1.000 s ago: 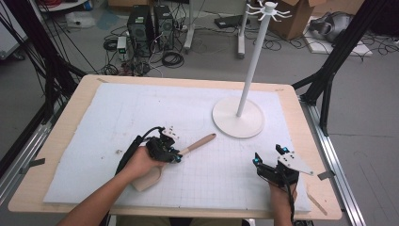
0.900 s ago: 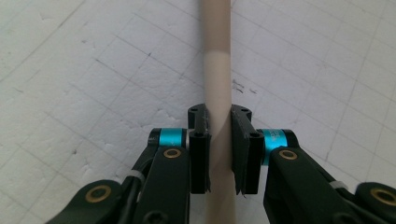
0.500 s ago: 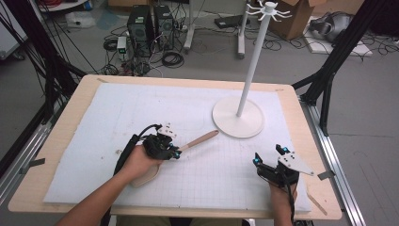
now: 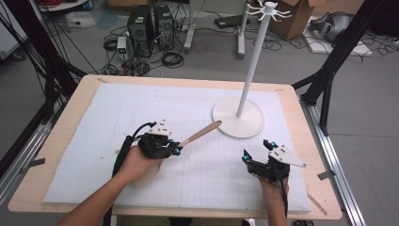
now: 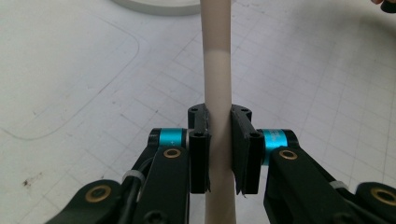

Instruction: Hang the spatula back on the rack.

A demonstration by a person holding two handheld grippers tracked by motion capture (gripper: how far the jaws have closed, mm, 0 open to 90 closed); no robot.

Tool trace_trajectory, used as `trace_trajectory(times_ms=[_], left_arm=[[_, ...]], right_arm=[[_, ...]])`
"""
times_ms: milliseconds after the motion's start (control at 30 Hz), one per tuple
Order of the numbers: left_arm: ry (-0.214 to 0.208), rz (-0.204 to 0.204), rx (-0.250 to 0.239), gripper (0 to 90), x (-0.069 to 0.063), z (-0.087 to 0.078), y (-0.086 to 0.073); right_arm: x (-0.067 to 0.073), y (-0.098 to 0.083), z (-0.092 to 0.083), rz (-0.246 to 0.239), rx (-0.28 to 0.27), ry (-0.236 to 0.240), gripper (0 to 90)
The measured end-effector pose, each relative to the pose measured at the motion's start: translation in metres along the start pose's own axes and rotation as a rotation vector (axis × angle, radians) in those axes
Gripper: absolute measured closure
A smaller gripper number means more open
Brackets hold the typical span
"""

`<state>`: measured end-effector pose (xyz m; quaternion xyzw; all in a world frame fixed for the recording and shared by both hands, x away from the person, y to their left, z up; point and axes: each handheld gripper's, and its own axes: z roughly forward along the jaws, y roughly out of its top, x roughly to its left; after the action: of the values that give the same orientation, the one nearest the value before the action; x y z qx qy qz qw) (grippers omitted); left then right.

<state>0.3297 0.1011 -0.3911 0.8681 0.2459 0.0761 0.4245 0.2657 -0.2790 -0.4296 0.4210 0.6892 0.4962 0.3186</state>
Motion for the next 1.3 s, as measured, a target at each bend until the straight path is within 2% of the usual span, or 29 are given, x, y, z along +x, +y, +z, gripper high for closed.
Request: trace_trajectory(times_ms=[67,133,200,333,500,600,767,933,1100,1300], left_arm=[[0.002,0.009,-0.01,78.3,-0.003,-0.001,0.002],[0.004,0.012,-0.025,78.3,-0.005,-0.001,0.004],[0.01,0.019,-0.031,78.2,-0.009,-0.003,0.007],[0.02,0.029,-0.058,78.2,-0.014,-0.004,0.014],[0.037,0.055,-0.083,78.2,-0.021,-0.004,0.02],[0.038,0.069,-0.088,78.2,-0.024,-0.002,0.022],[0.034,0.086,-0.111,78.2,-0.03,-0.001,0.025],[0.044,0.108,-0.126,78.2,-0.035,-0.002,0.03],[0.061,0.127,-0.139,78.2,-0.039,-0.004,0.034],[0.083,0.15,-0.163,78.2,-0.043,-0.007,0.036]], right_arm=[[0.004,0.005,0.002,0.001,-0.012,0.015,15.5],[0.014,0.016,0.007,0.006,-0.022,0.065,16.3],[0.021,0.025,0.012,0.013,-0.024,0.096,18.7],[0.037,0.049,0.022,0.002,0.009,0.138,23.0],[0.046,0.065,0.032,-0.005,0.02,0.185,29.6],[0.051,0.073,0.038,0.013,0.045,0.216,34.4],[0.057,0.079,0.047,0.053,0.072,0.261,36.1],[0.06,0.086,0.048,0.074,0.041,0.28,37.2],[0.063,0.096,0.043,0.065,0.012,0.283,37.9],[0.068,0.111,0.034,0.077,-0.057,0.304,45.1]])
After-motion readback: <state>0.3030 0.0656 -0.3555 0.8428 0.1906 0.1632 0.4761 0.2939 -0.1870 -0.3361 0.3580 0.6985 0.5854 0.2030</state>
